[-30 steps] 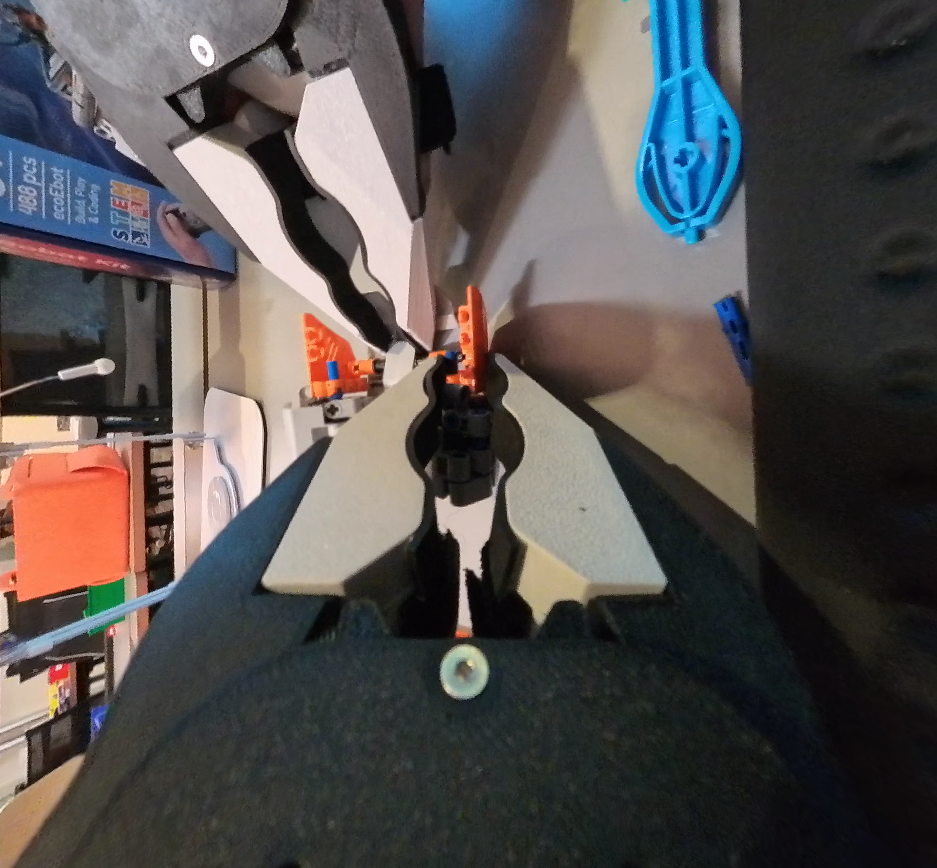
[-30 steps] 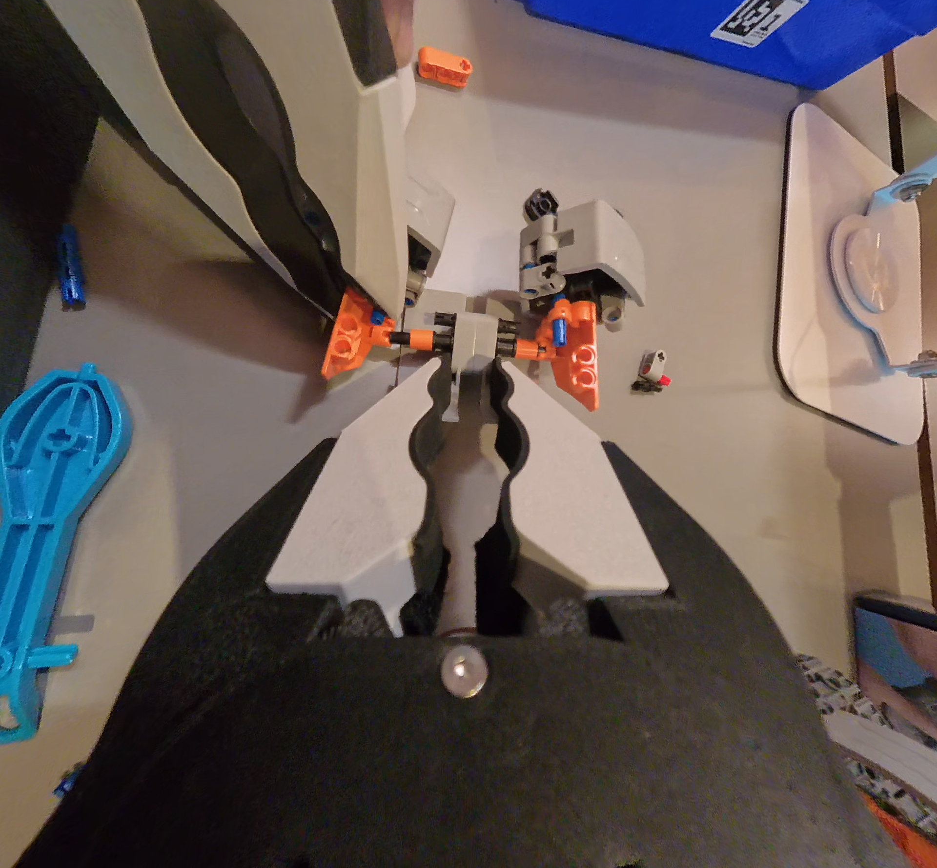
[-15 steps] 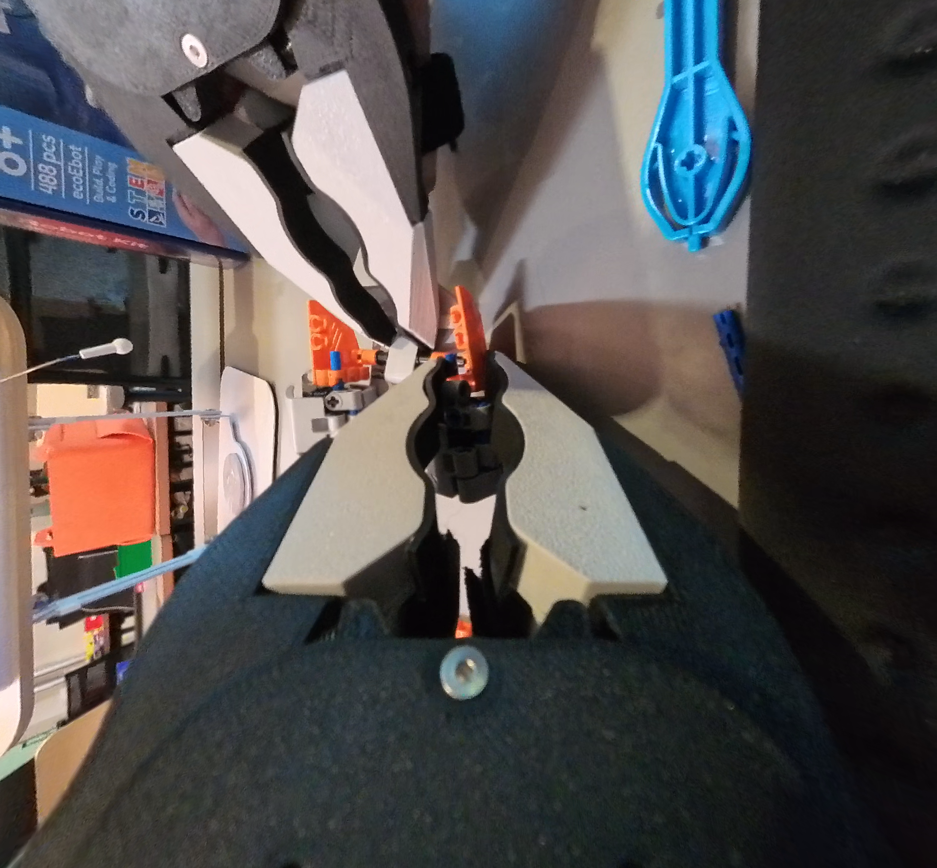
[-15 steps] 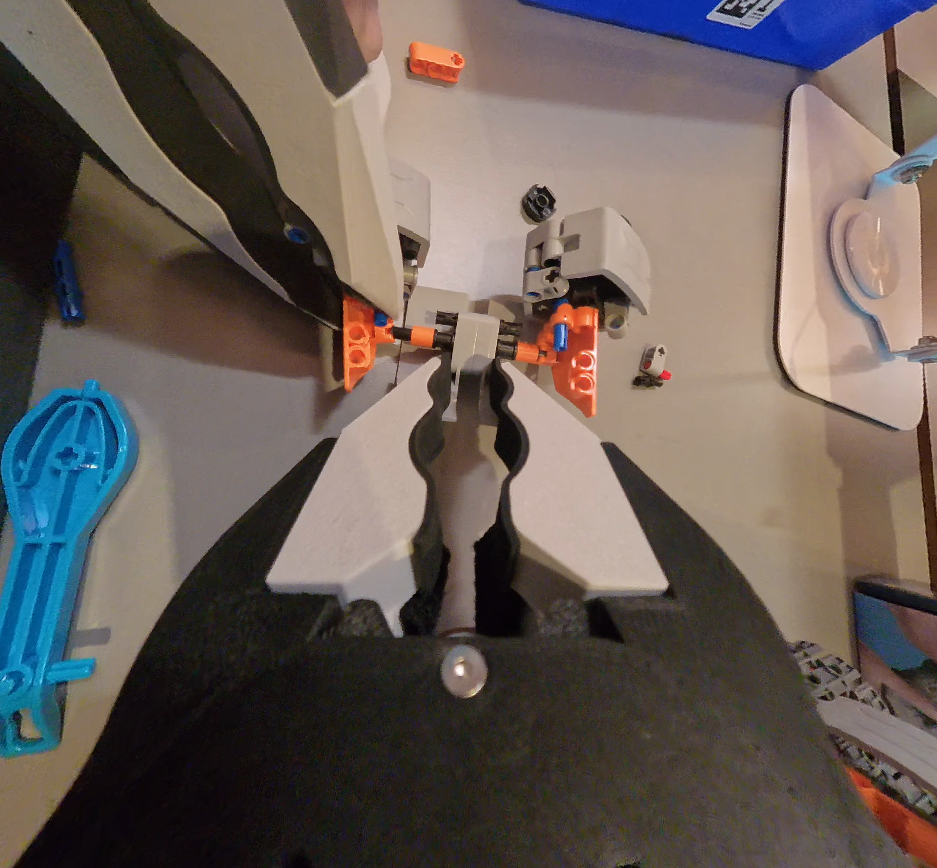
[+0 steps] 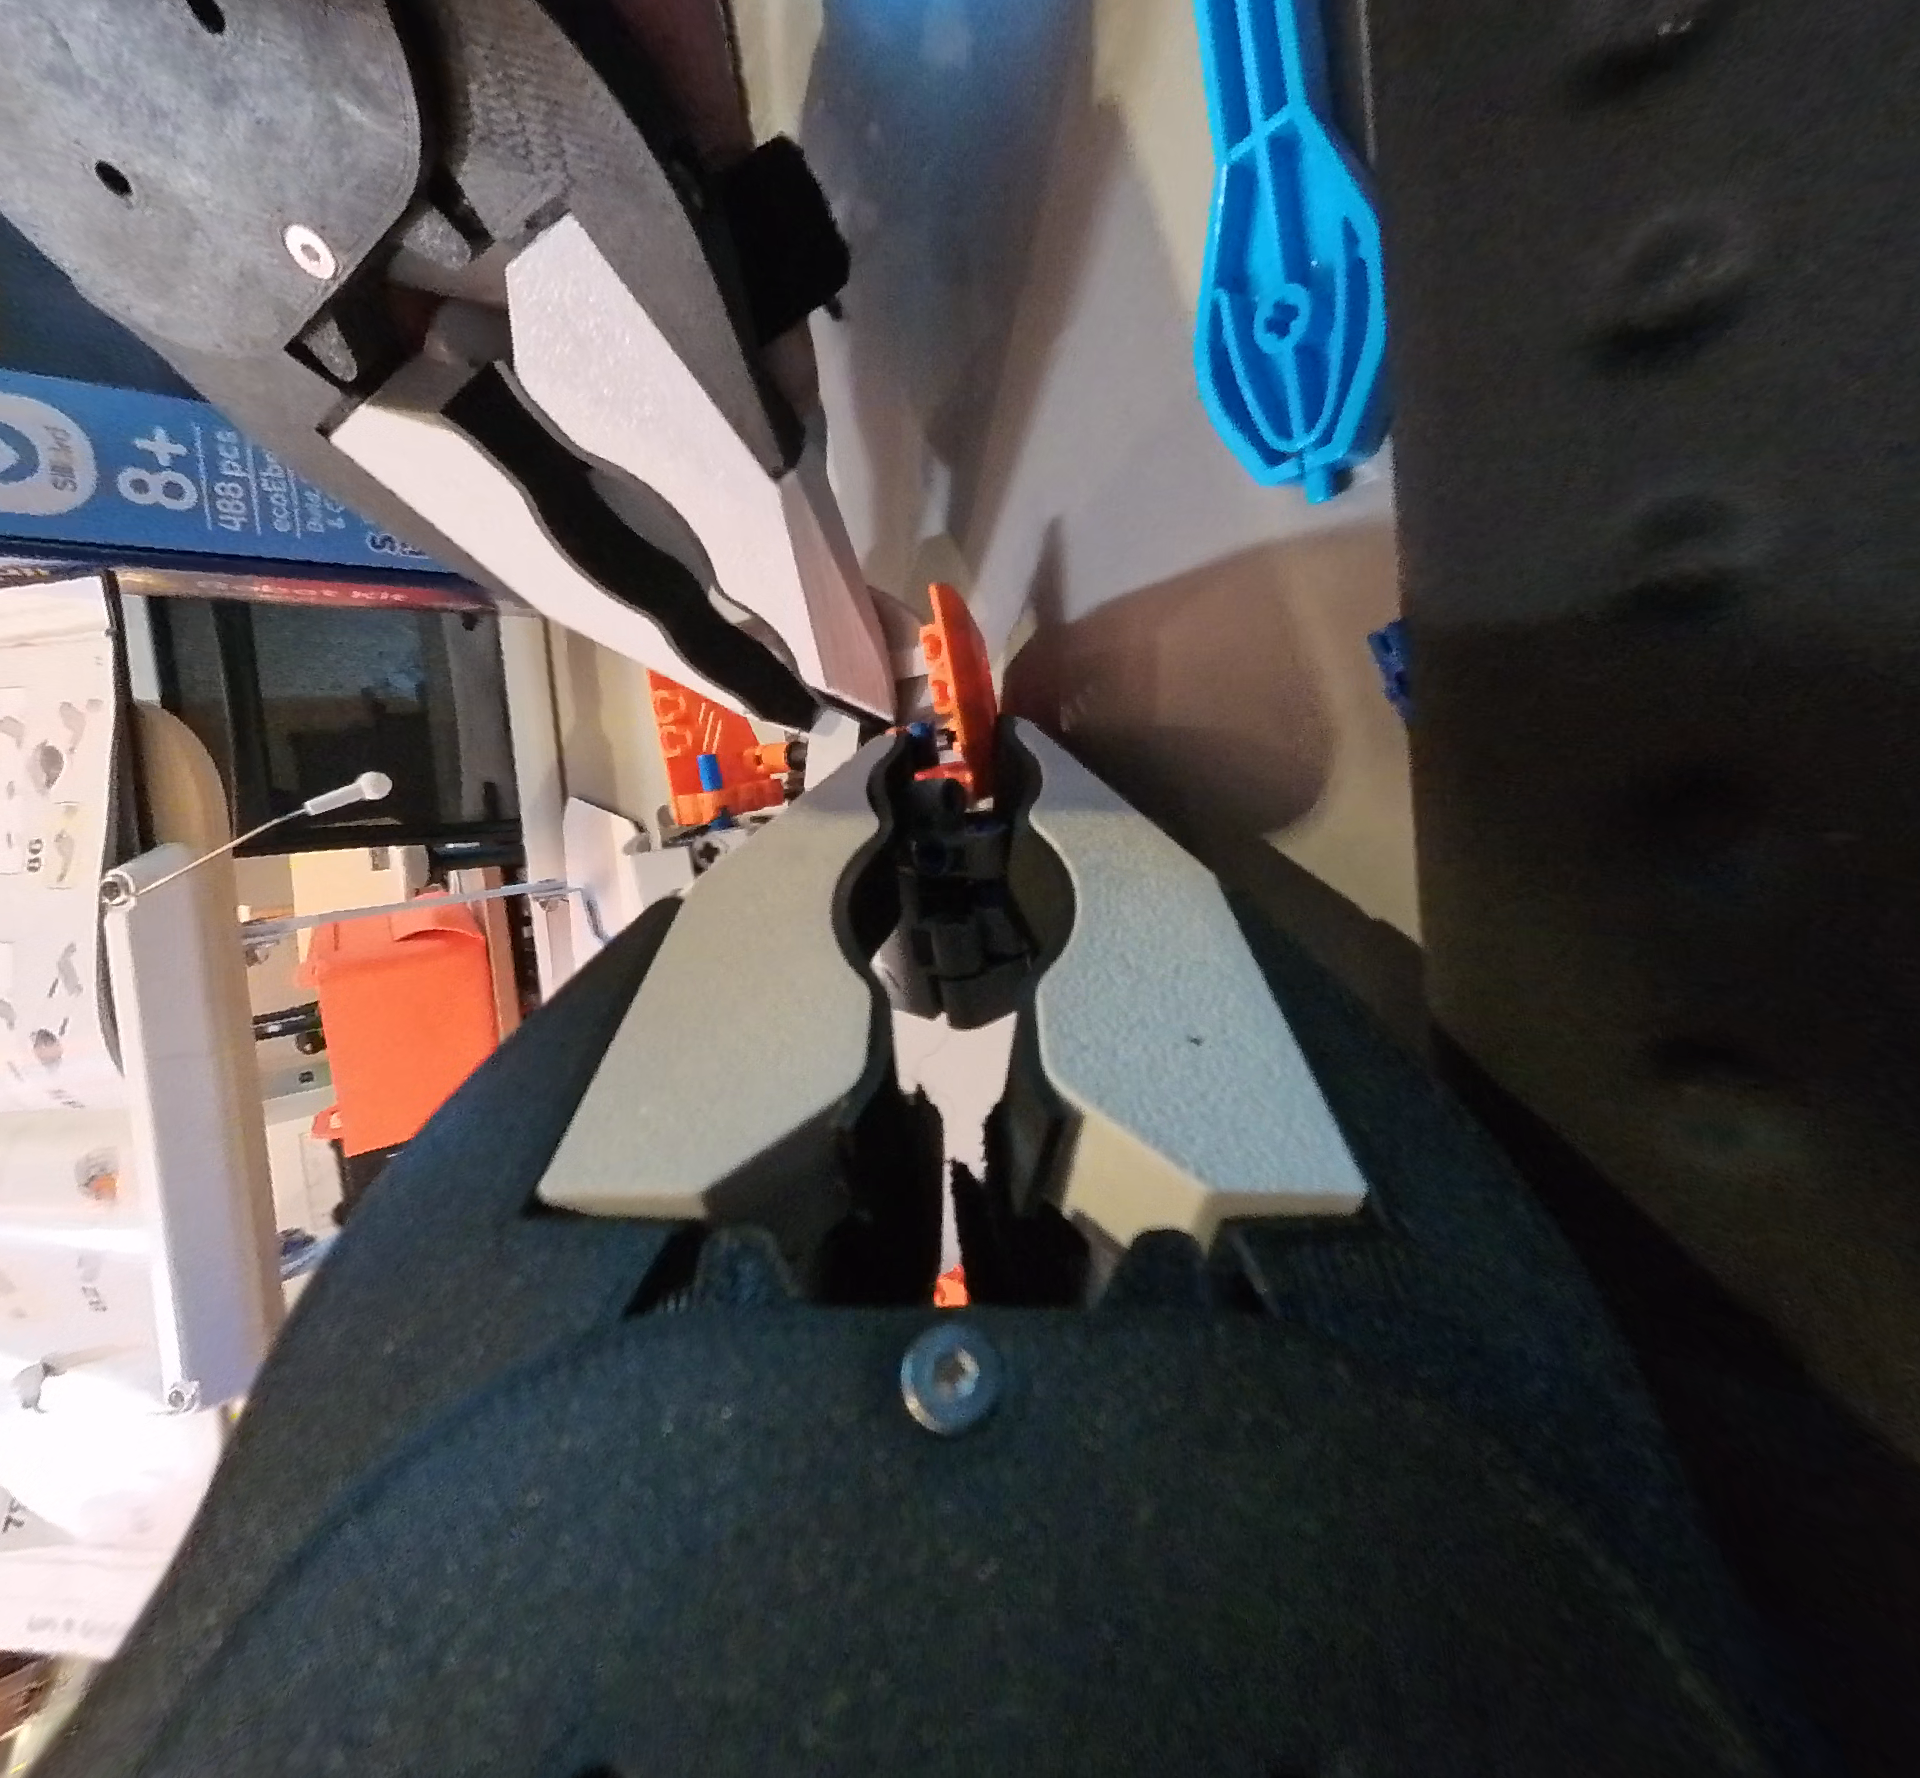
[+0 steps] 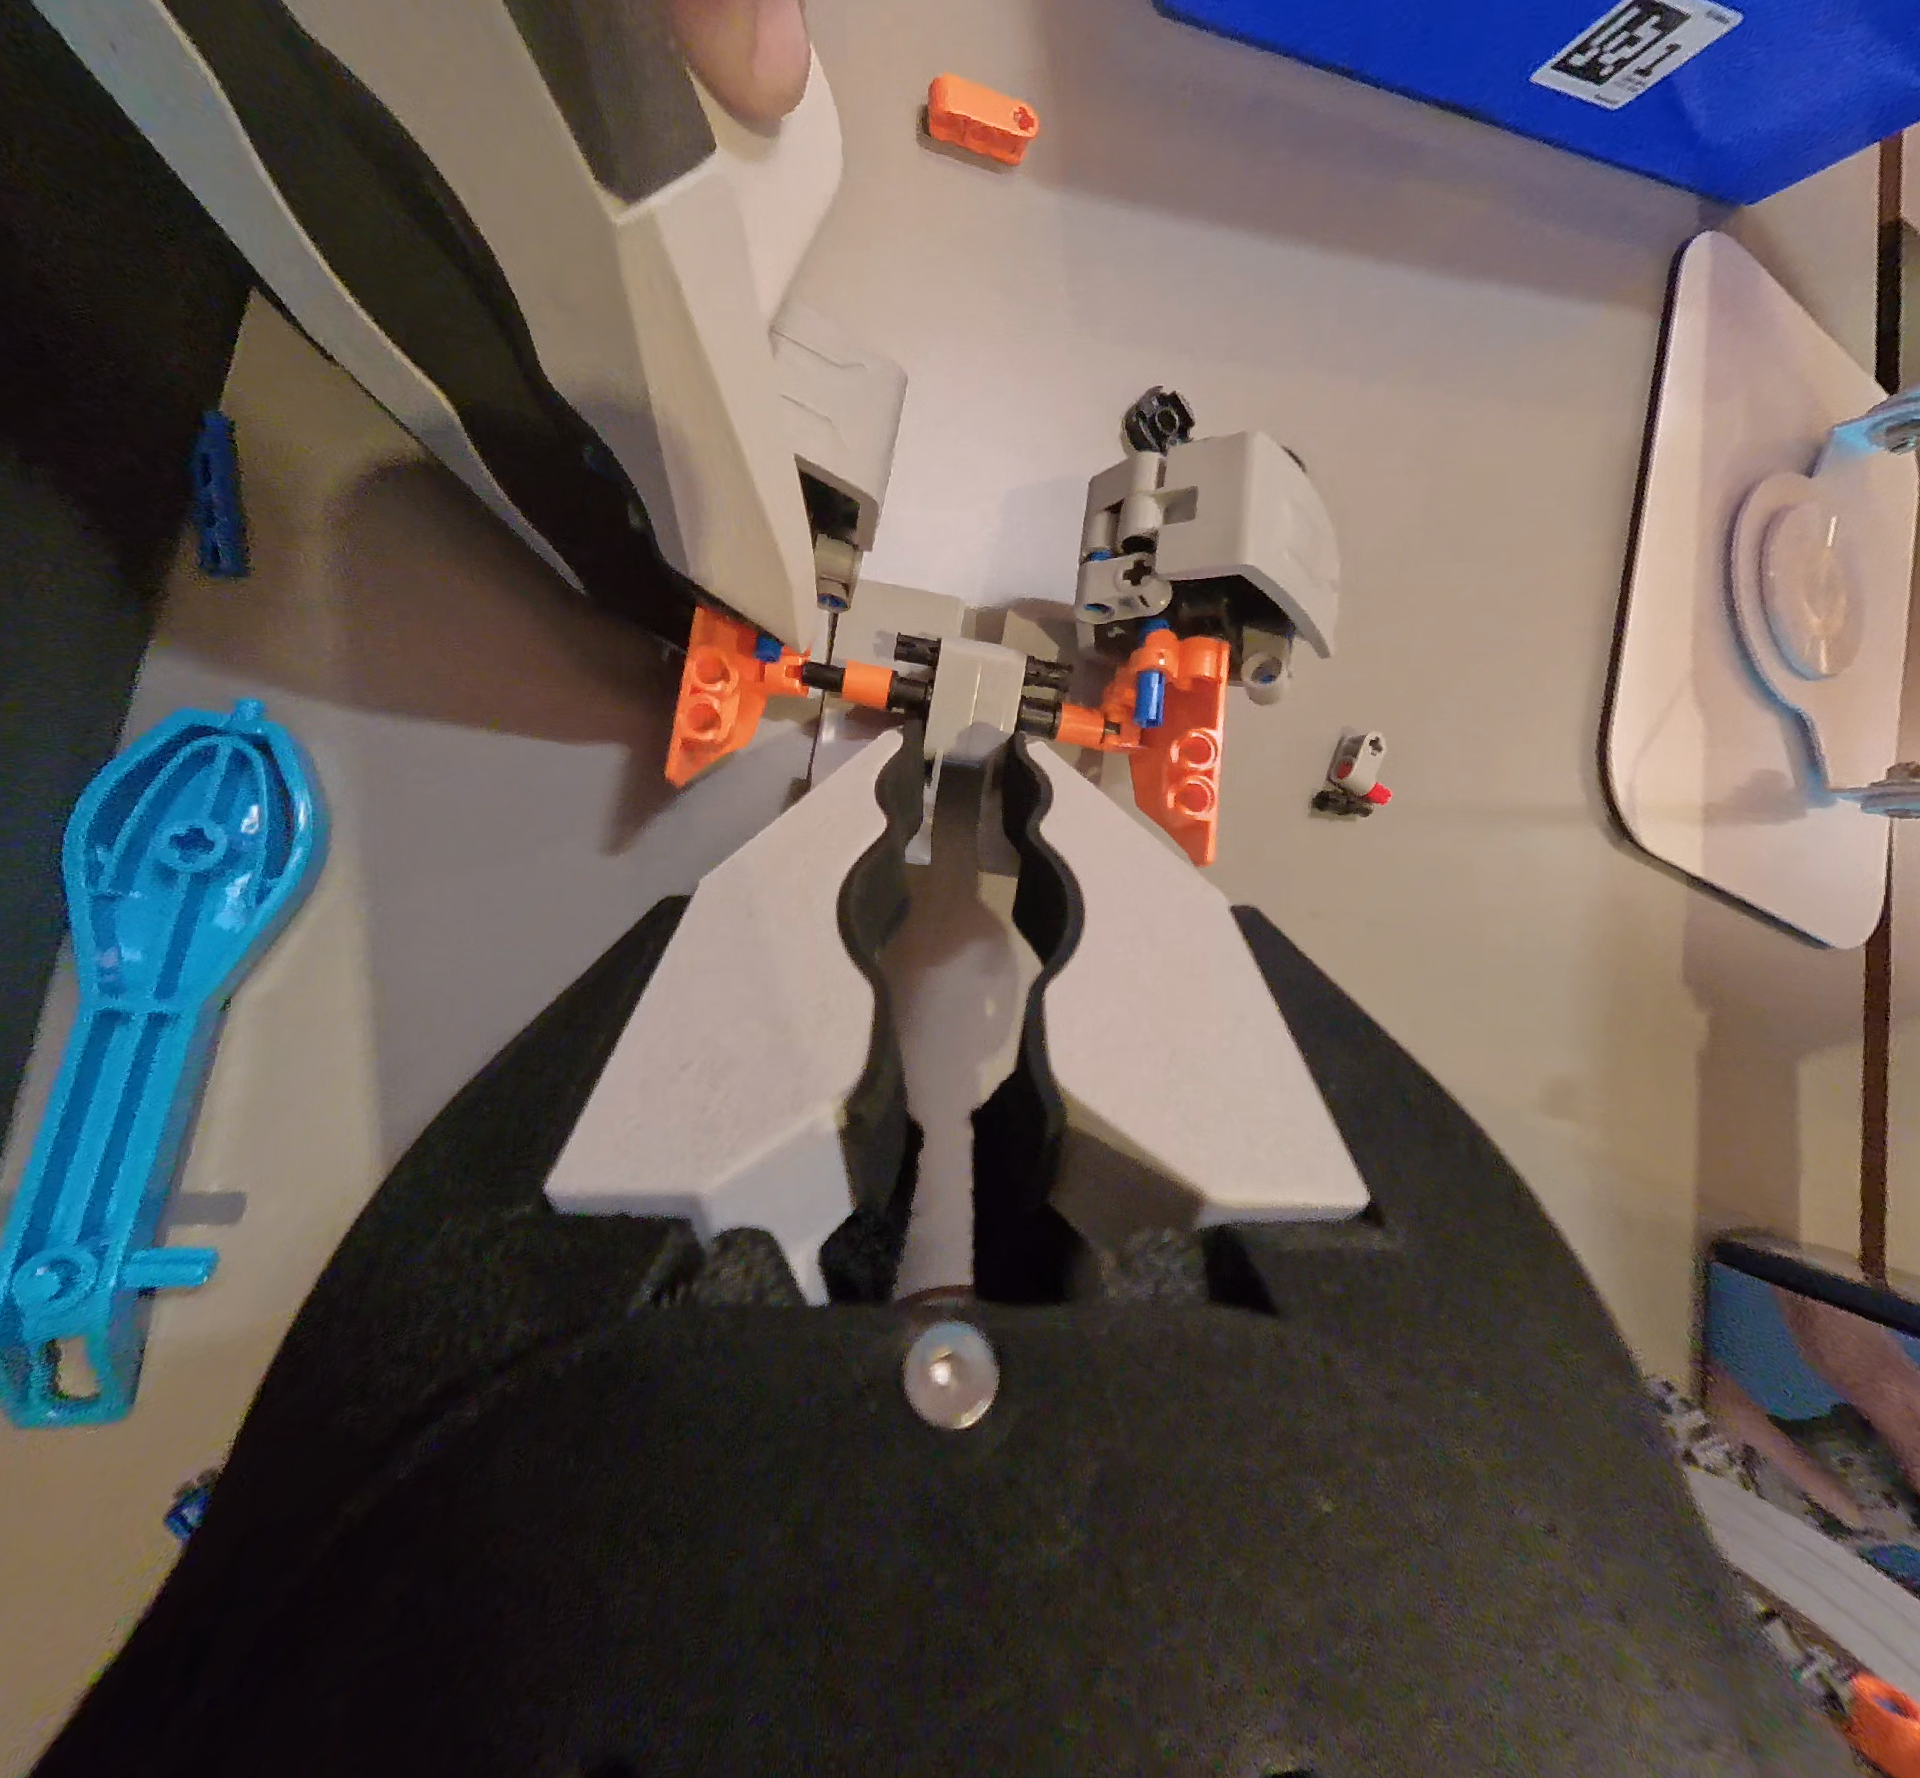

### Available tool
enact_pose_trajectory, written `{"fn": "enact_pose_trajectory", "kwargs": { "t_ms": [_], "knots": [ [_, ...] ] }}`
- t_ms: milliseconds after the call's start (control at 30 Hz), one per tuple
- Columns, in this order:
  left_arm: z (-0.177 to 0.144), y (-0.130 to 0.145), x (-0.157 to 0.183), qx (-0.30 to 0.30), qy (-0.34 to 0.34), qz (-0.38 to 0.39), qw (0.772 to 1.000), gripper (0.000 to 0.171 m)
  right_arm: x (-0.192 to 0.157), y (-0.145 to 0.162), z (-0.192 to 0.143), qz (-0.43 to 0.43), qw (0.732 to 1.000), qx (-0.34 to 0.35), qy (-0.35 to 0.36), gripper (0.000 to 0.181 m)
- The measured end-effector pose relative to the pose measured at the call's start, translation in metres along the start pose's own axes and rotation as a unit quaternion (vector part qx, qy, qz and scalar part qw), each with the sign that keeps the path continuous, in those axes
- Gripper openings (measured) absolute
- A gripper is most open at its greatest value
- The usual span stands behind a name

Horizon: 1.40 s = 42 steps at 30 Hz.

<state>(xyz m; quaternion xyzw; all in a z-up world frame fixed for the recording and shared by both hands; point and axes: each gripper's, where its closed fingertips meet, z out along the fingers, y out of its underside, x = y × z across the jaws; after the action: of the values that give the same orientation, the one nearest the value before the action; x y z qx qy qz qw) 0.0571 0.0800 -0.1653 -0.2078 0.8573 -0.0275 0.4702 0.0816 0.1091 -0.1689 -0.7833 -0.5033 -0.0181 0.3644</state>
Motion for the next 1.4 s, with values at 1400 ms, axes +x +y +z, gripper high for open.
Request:
{"fn": "enact_pose_trajectory", "kwargs": {
  "t_ms": [1400],
  "knots": [
    [-0.0008,0.005,-0.004,-0.034,-0.022,-0.088,0.995,0.012,0.0011,0.0002,0.0002,0.023,0.999,-0.008,0.037,0.012]
  ]
}}
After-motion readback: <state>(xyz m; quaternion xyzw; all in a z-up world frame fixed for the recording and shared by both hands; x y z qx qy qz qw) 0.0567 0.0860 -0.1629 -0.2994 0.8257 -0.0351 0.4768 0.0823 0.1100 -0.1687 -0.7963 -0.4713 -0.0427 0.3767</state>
